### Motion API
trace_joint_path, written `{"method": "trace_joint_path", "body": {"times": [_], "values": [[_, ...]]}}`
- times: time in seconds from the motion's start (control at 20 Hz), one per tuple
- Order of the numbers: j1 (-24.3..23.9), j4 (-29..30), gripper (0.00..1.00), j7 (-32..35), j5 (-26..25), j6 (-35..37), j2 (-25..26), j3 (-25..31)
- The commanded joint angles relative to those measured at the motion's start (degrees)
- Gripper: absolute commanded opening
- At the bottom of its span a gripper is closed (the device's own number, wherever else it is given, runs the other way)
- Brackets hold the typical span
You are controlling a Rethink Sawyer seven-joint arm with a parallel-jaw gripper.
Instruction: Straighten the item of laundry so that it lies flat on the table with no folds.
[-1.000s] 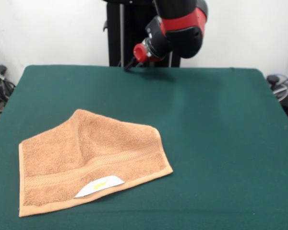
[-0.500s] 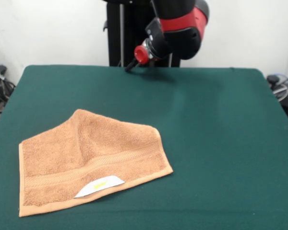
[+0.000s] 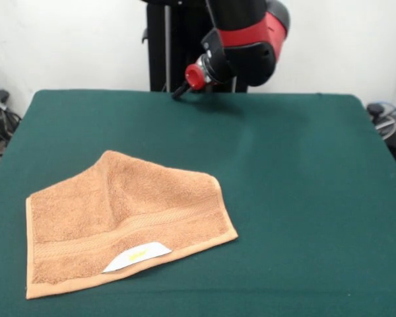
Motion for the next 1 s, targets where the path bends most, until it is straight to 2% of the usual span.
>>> {"method": "trace_joint_path", "body": {"times": [0.05, 0.55, 1.0], "values": [[0.4, -14.5, 1.0, -12.5, 0.5, -3.9, 0.8, 4.7], [0.0, -17.4, 1.0, -15.3, 1.2, -2.9, 2.3, 5.5], [0.6, -18.6, 1.0, -14.4, 0.7, -2.3, 3.3, 4.7]]}}
